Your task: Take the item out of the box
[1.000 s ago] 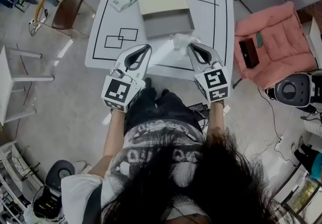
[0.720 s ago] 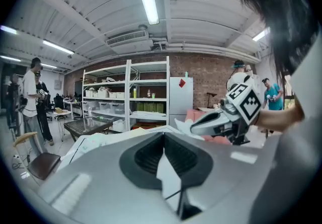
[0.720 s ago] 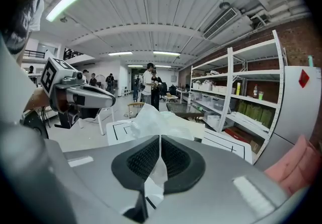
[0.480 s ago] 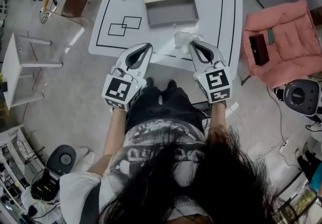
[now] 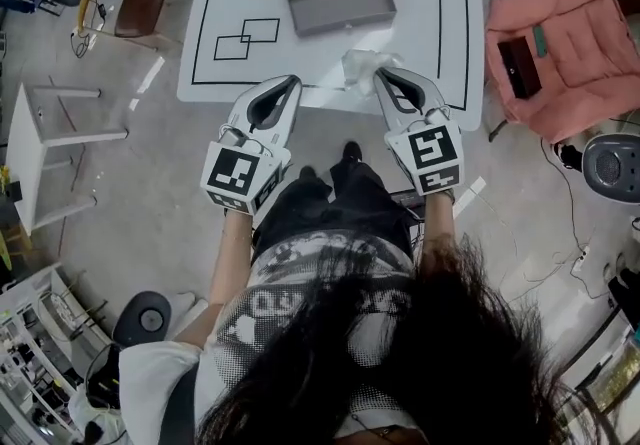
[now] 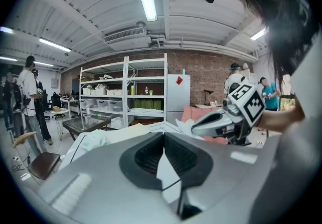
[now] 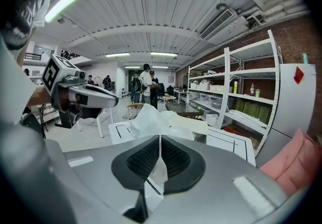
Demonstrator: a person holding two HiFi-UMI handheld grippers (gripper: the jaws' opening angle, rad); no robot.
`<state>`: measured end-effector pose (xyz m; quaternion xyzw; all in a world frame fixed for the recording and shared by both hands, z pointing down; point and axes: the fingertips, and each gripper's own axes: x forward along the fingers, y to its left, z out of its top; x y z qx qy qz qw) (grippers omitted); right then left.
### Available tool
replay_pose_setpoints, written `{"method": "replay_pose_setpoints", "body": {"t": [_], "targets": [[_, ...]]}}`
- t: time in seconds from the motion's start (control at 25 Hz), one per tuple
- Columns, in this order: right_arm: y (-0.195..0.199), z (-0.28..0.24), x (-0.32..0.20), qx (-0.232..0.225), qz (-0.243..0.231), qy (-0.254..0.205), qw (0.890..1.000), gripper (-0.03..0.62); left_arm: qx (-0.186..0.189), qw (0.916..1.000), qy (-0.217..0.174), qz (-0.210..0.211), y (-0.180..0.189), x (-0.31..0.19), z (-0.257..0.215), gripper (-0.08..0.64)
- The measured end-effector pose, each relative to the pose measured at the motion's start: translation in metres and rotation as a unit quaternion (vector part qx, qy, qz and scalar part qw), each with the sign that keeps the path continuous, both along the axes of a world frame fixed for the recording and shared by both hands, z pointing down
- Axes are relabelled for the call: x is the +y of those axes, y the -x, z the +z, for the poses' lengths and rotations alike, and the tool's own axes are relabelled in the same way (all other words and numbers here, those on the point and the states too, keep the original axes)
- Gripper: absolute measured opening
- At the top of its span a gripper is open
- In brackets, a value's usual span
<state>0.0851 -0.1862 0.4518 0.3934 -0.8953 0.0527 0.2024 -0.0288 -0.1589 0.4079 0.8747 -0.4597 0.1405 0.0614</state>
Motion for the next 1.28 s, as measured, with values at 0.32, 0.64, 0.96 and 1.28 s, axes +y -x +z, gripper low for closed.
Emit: {"method": "replay_pose_setpoints", "body": {"t": [0.32,0.64,0.96,1.28], "targets": [[0.038,-0.011,0.046,-0.007,0.043,-0.005,0.999,0.017,0.007,0.9994,-0.013,0.032,0.039,0.041,-0.009,0.0],[0.071,-0.02,0.083,0.0,0.074,-0.012,0.997,0.017,0.015,0.9979,-0.022,0.059,0.075,0.074,-0.012,0.0],[0.082,-0.03,0.094,0.006,0.093,-0.021,0.995,0.017,0.025,0.9959,-0.035,0.08,0.086,0.081,-0.022,0.0],[0.083,-0.034,0.099,0.012,0.1,-0.023,0.995,0.017,0.03,0.9943,-0.036,0.096,0.084,0.088,-0.023,0.0]]}}
